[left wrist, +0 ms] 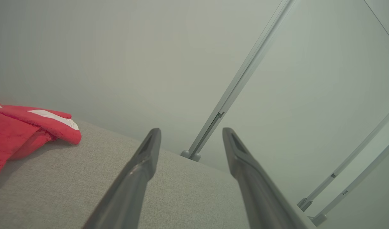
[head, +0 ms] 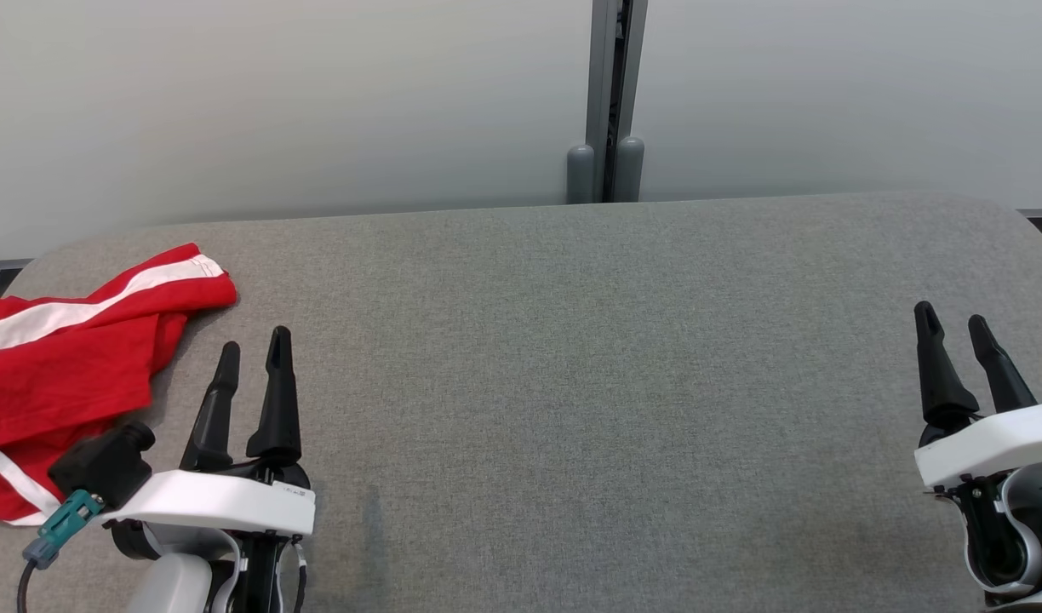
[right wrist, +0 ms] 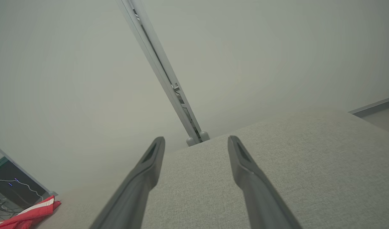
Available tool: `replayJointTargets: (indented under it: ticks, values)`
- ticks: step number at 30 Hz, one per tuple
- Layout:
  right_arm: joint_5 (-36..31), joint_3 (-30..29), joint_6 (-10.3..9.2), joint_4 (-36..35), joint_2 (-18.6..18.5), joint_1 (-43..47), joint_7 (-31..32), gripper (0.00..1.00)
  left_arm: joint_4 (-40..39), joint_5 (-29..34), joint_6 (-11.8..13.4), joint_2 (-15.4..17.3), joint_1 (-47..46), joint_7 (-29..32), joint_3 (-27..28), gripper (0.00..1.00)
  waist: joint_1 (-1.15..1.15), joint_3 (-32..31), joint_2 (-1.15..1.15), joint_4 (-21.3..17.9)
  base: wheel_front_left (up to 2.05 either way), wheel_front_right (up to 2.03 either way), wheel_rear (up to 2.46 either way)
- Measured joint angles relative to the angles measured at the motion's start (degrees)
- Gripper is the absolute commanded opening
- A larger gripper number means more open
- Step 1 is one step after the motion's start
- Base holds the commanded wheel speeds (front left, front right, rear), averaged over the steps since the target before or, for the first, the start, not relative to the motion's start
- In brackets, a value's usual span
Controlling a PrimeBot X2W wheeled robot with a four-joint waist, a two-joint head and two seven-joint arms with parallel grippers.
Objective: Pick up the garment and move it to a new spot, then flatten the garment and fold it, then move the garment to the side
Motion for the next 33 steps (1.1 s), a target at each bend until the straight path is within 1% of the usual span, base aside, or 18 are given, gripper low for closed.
replayJointTargets:
  ticks: [8, 10, 16, 23, 33]
  values:
    - [-4.93, 1.24, 0.01, -0.53, 0.1, 0.55, -2.04, 1.0, 0.54, 3.27, 0.74, 0.64, 0.04, 1.18, -0.12, 1.0, 0.0, 0.05, 0.0, -0.17, 0.0, 0.0, 0.0]
    - [-6.94, 2.09, 0.01, -0.55, 0.23, 1.17, -3.01, 1.0, 0.98, 4.89, 1.31, 1.26, 0.06, 1.78, -0.19, 1.0, 0.0, 0.08, 0.0, -0.23, 0.0, 0.0, 0.0]
    - [-10.06, 3.2, 0.05, -0.59, 0.57, 1.34, -4.64, 1.0, 1.42, 8.09, 2.23, 1.72, 0.2, 2.35, -0.55, 1.0, 0.0, 0.14, 0.0, -0.3, 0.0, 0.0, 0.0]
    - [-13.12, 4.48, 0.07, 0.0, 1.22, 2.37, -6.47, 1.0, 2.49, 11.11, 2.67, 2.8, 0.46, 2.44, -0.81, 1.0, 0.0, 0.2, 0.0, -0.16, 0.0, 0.0, 0.0]
    - [-16.8, 5.69, 0.08, 1.08, 1.87, 3.13, -8.82, 1.0, 3.12, 14.85, 3.23, 3.34, 1.01, 3.36, -1.34, 1.0, 0.0, 0.25, 0.0, -0.12, 0.0, 0.0, 0.0]
